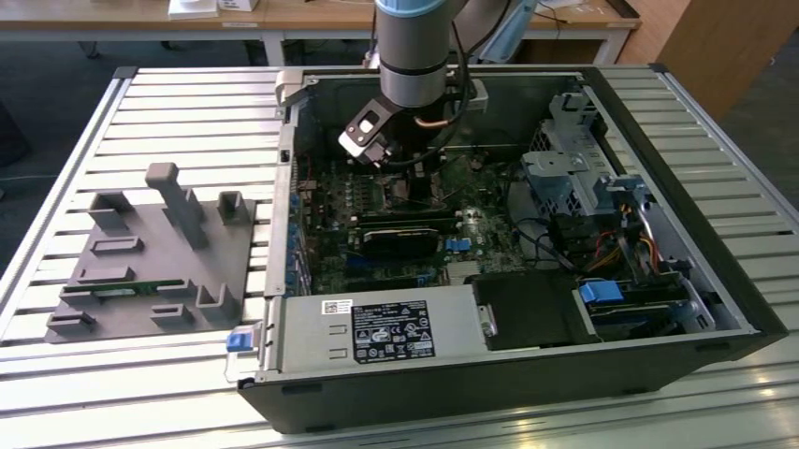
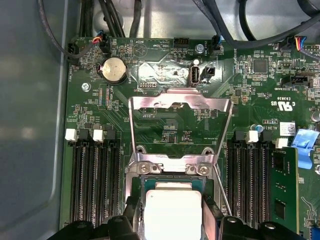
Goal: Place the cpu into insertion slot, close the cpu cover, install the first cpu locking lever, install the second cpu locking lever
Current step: 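Place the cpu into insertion slot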
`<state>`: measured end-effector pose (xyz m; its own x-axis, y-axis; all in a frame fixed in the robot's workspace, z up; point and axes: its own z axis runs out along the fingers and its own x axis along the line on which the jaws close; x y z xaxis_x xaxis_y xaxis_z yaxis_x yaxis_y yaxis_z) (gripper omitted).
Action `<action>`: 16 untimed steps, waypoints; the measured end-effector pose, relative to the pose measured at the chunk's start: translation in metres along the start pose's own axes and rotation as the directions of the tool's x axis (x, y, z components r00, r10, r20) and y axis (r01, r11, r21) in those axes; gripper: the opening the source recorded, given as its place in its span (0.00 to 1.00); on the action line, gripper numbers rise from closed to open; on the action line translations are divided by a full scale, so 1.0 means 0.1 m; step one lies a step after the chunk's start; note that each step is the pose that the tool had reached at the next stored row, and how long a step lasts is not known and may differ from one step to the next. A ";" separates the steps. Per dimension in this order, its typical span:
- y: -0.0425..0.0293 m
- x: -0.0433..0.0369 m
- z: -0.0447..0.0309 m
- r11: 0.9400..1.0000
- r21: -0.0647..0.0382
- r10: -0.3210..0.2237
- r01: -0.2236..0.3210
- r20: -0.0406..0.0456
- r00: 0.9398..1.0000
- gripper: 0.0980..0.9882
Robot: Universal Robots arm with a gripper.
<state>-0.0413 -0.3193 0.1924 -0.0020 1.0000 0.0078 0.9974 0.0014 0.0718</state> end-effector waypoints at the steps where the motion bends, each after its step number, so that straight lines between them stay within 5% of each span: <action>1: 0.000 0.000 -0.003 1.000 0.000 0.000 0.000 0.000 1.000 0.58; 10: 0.009 0.001 -0.116 1.000 0.000 0.000 0.000 0.000 1.000 0.58; 16: 0.012 -0.020 -0.127 1.000 0.002 0.000 0.000 0.000 1.000 0.36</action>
<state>-0.0410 -0.3214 0.2051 -0.0020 1.0000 0.0077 0.9976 0.0015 0.0695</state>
